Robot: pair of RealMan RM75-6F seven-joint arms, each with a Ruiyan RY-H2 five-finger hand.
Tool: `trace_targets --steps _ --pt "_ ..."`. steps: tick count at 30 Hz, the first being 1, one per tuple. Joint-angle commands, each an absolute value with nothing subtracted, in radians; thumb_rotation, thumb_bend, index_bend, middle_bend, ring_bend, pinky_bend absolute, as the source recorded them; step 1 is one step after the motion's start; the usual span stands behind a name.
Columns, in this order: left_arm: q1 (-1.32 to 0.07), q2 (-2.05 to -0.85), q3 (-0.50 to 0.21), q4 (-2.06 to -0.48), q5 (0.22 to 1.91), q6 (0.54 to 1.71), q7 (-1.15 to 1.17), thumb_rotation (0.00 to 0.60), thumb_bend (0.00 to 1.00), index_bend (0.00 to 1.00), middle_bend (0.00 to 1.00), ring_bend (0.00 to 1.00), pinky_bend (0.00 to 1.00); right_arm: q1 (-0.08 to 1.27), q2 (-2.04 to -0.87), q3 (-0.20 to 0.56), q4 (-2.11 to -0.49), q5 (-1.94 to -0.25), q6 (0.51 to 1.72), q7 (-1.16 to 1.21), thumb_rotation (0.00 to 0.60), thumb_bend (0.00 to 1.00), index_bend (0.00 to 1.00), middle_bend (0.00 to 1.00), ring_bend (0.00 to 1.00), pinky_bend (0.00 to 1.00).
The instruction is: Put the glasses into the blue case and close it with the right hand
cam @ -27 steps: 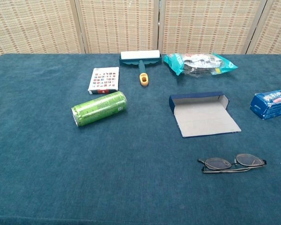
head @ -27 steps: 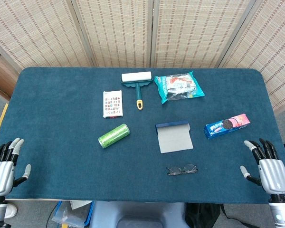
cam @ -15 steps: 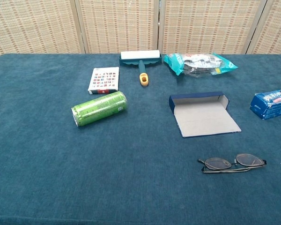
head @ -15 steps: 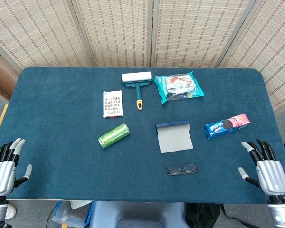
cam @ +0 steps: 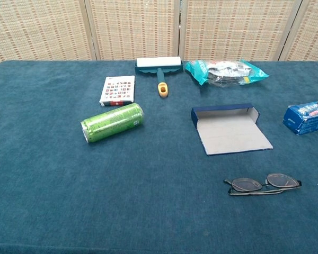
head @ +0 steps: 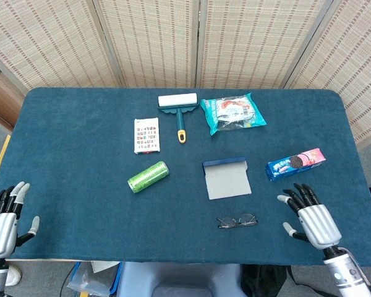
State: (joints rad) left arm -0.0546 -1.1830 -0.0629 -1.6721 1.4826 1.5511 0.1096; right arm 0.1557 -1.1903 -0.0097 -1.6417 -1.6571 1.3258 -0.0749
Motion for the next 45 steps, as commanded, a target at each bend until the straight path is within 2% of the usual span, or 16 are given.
trace_targets --steps 1,11,19,33,45 --pt "-0.049 -1.181 -0.061 -1.668 1.484 1.558 0.1 0.6 0.41 0.0 0.0 0.0 0.0 0.206 -1.234 -0.015 -1.638 -1.658 1.253 -0.103 0.6 0.29 0.29 0.16 0.03 0.02" --pt "-0.026 -1.177 -0.053 -1.639 1.473 1.569 0.053 0.6 0.41 0.0 0.0 0.0 0.0 0.314 -1.342 -0.006 -1.596 -1.605 1.072 -0.16 0.6 0.29 0.33 0.16 0.03 0.02" --pt "-0.021 -1.181 -0.053 -1.615 1.464 1.563 0.028 0.6 0.41 0.0 0.0 0.0 0.0 0.375 -1.42 0.012 -1.539 -1.543 0.987 -0.197 0.6 0.29 0.35 0.16 0.03 0.02" --pt "-0.017 -1.189 -0.055 -1.586 1.459 1.557 0.002 0.6 0.41 0.0 0.0 0.0 0.0 0.414 -1.448 0.0 -1.54 -1.48 0.943 -0.26 0.6 0.3 0.37 0.16 0.03 0.02" --pt "-0.012 -1.192 -0.057 -1.571 1.45 1.554 -0.011 0.6 0.41 0.0 0.0 0.0 0.0 0.44 -1.476 -0.006 -1.518 -1.454 0.932 -0.268 0.6 0.37 0.44 0.18 0.03 0.02"
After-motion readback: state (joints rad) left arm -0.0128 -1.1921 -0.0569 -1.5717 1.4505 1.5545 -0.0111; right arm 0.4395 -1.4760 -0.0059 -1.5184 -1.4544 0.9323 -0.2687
